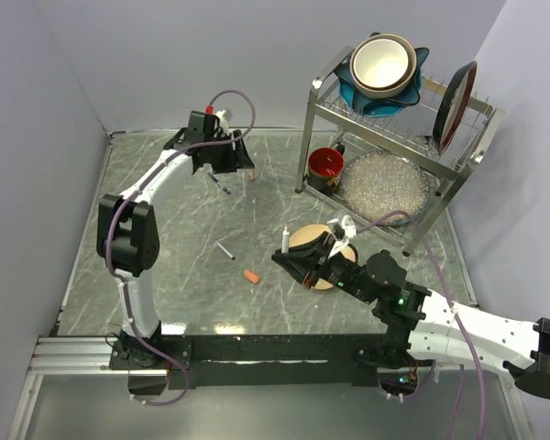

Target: Insert the pens into the pen caps

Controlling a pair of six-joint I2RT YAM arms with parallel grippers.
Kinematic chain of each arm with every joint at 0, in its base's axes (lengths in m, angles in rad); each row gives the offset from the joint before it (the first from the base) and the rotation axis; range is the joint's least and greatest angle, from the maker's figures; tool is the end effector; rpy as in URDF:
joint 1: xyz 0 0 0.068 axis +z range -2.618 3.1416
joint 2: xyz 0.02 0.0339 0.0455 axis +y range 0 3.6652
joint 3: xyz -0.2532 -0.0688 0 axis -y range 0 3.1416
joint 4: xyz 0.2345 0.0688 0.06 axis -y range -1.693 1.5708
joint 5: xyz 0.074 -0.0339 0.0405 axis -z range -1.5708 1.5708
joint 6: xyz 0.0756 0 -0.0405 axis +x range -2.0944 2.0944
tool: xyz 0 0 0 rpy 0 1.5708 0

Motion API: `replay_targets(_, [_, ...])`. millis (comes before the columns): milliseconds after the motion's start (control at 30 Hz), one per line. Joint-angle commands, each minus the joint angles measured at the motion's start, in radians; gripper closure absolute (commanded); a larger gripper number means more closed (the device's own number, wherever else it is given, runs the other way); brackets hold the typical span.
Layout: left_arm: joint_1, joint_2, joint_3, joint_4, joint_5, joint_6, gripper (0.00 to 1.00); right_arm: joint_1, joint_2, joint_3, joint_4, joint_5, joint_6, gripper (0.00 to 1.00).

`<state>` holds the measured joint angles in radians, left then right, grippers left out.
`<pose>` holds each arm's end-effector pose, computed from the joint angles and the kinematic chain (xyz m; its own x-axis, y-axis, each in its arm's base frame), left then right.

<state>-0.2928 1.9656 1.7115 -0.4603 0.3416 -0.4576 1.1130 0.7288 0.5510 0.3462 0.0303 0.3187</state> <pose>0.4419 -0.1597 0.2512 -0.7899 -0.1966 -0.5808 0.1842 0.8273 -0.5307 0.0993 0.1963 0.3248 -0.2065 0.2896 -0.9346 -0.8621 0.3979 0.3137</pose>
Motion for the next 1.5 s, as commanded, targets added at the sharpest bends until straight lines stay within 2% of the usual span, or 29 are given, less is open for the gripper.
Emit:
replay_targets(0, [-0.006, 0.056, 0.085, 0.173, 0.005, 0.117, 0.33, 0.002, -0.028, -0.028, -0.027, -0.032, 0.241, 1.00])
replay_targets(233, [-0.006, 0.309, 0.304, 0.175, 0.008, 0.122, 0.35, 0.002, -0.110, -0.045, -0.105, 0.105, 0.237, 1.00])
replay_targets(333, [-0.006, 0.392, 0.376, 0.169, 0.004, 0.135, 0.38, 0.002, -0.163, -0.057, -0.108, 0.106, 0.217, 1.00])
replay_targets(633, [-0.003, 0.507, 0.419, 0.253, 0.025, 0.082, 0.49, 0.002, -0.218, -0.031, -0.159, 0.115, 0.164, 1.00])
replay_targets(867, [-0.005, 0.561, 0.441, 0.224, -0.003, 0.057, 0.52, 0.002, -0.249, -0.025, -0.182, 0.108, 0.154, 1.00])
replay_targets(1067, [-0.003, 0.540, 0.383, 0.198, -0.027, 0.059, 0.56, 0.002, -0.270, -0.029, -0.191, 0.105, 0.157, 1.00])
replay_targets(1233, [-0.005, 0.446, 0.237, 0.259, -0.023, 0.068, 0.60, 0.002, -0.272, -0.022, -0.216, 0.106, 0.177, 1.00])
replay_targets(1467, [-0.011, 0.339, 0.110, 0.255, -0.064, 0.068, 0.66, 0.002, -0.310, -0.026, -0.228, 0.103, 0.221, 1.00])
